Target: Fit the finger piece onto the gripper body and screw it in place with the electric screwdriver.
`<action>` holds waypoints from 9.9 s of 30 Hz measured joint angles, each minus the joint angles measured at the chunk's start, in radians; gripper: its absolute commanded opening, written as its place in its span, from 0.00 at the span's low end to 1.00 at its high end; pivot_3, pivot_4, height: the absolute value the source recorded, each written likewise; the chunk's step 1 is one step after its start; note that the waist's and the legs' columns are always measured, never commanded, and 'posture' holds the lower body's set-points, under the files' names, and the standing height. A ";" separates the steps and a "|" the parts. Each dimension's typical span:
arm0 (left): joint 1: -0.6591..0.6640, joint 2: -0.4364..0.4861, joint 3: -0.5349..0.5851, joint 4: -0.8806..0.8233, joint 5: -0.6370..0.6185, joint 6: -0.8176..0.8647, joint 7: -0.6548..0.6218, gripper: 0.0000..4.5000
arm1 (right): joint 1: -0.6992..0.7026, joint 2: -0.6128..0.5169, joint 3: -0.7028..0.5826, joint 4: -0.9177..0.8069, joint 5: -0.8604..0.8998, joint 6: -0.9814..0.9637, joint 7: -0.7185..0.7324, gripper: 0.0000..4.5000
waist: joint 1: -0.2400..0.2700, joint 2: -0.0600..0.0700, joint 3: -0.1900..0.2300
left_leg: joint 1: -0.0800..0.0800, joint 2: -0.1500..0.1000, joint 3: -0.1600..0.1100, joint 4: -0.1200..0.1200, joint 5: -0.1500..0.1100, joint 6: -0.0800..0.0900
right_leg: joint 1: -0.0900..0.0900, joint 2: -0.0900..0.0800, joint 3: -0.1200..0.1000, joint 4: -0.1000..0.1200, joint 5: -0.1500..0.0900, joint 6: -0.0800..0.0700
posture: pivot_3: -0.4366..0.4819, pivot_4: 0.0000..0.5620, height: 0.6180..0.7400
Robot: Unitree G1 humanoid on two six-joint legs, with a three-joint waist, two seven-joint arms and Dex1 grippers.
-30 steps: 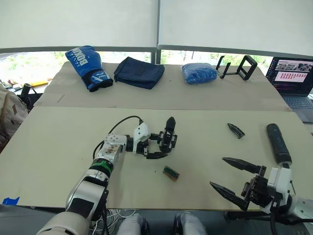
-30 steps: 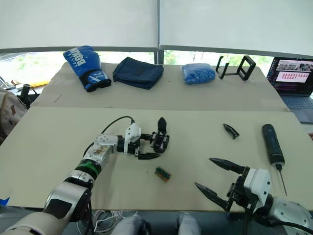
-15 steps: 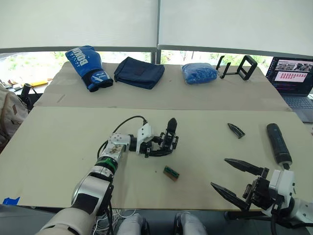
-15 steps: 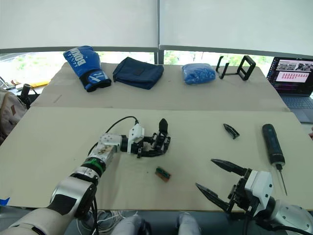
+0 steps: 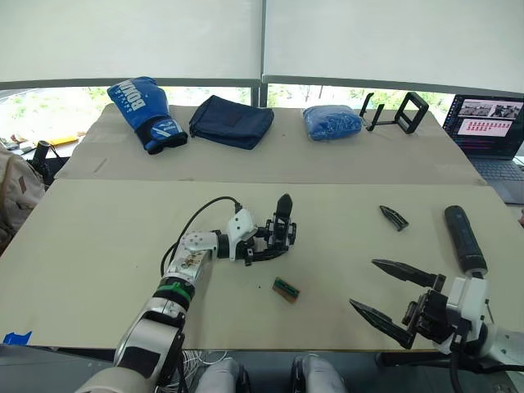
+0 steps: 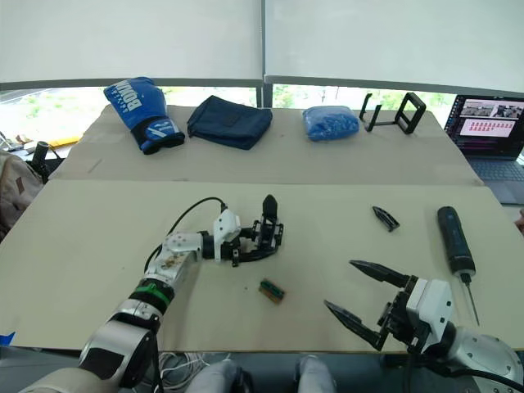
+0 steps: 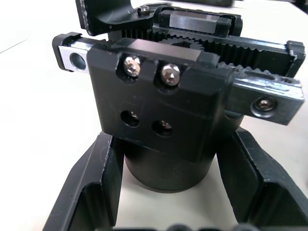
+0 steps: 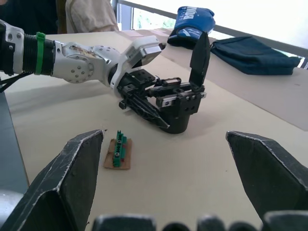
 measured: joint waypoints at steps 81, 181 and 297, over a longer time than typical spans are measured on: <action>0.416 0.360 0.190 -0.860 -0.472 0.408 -0.056 0.99 | -1.574 -0.248 0.734 1.569 -0.577 0.622 0.043 1.00 | -0.028 0.007 0.001 | 0.000 0.000 0.006 -0.012 0.008 -0.013 | -0.006 0.005 0.000 -0.001 -0.002 -0.001 | 0.48 0.27 1.00; 0.139 -0.164 0.271 -0.952 -0.914 0.758 0.762 0.00 | -0.833 0.104 0.484 -0.045 -0.543 0.479 -0.396 0.26 | -0.024 0.008 0.003 | 0.007 -0.001 0.003 -0.013 0.012 -0.017 | 0.000 0.008 0.003 0.002 -0.003 0.001 | 0.48 0.27 1.00; -0.075 0.109 -0.017 0.150 -0.098 -0.068 -0.257 1.00 | -0.608 -0.066 0.296 0.193 0.065 0.323 0.104 0.10 | 0.001 -0.002 0.006 | -0.002 -0.001 0.001 -0.010 0.011 -0.013 | -0.005 0.006 0.000 -0.001 0.000 -0.003 | 0.48 0.27 1.00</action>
